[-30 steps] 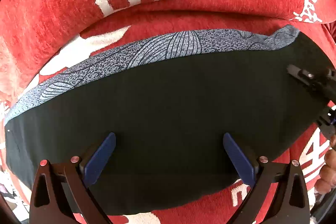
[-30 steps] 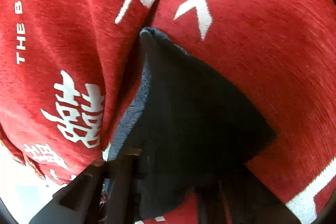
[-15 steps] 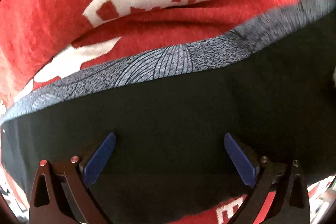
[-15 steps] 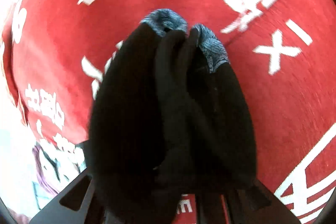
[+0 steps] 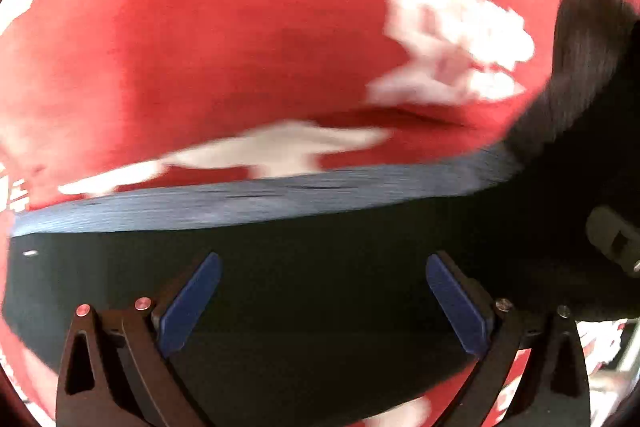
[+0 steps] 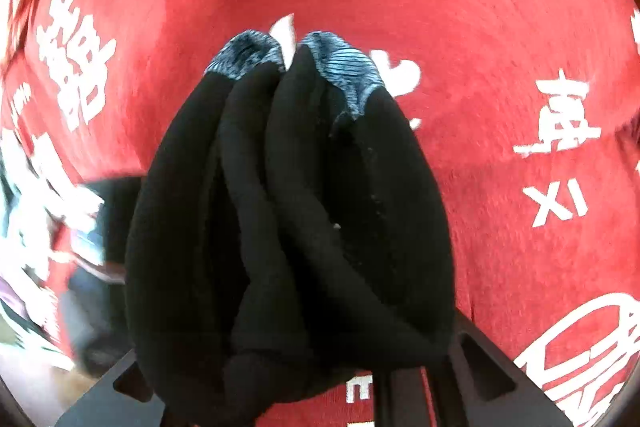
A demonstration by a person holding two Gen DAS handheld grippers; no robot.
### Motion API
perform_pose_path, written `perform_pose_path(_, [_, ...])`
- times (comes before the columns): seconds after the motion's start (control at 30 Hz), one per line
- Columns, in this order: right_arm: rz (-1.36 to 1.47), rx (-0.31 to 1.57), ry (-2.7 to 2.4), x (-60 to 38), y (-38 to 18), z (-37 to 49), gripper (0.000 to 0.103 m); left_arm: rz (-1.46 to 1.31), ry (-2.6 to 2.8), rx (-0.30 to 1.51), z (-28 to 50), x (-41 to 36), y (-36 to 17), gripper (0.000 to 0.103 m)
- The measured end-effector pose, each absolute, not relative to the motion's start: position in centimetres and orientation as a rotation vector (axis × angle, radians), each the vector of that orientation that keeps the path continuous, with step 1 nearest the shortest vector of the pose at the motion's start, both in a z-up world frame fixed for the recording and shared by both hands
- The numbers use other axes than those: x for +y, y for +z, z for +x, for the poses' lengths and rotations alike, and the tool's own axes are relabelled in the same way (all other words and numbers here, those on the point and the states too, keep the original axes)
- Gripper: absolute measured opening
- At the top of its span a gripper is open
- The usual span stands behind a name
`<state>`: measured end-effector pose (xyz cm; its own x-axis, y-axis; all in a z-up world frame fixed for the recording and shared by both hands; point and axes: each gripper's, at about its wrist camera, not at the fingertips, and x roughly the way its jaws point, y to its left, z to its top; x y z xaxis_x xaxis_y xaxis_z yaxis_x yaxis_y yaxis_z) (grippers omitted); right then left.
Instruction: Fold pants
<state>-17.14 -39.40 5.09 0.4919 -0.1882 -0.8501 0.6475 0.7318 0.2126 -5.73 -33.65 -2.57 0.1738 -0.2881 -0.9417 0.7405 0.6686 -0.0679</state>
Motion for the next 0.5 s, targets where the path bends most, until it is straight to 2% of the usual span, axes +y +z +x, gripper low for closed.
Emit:
perform_pose_path(0.13, [0.414,0.997,-0.557,-33.4,3.5,-12.8,0.018,0.444,-0.668,1.200,-0.2,-26.7,-2.3,0.103])
perform_pose_path(0.33, [0.194,1.150,-0.530,-23.6,-2.4,-5.6,0.022,0.437,-0.572,1.238,3.7,-20.8,-4.0,0.103])
perform_pose_path(0.43, [0.029,1.233,-0.620,-20.1,-4.7,-2.6,0.032,0.396,-0.552,1.256,5.0,-19.1,-4.5,0.103])
perform_pose_path(0.47, [0.006,1.244,-0.631,-19.5,-4.7,-2.1,0.039,0.378,-0.551,1.266,5.6,-19.1,-4.6,0.103])
perform_pose_path(0.5, [0.000,1.240,-0.628,-19.1,-4.3,-1.8,0.040,0.352,-0.553,1.278,5.8,-18.2,-4.6,0.103])
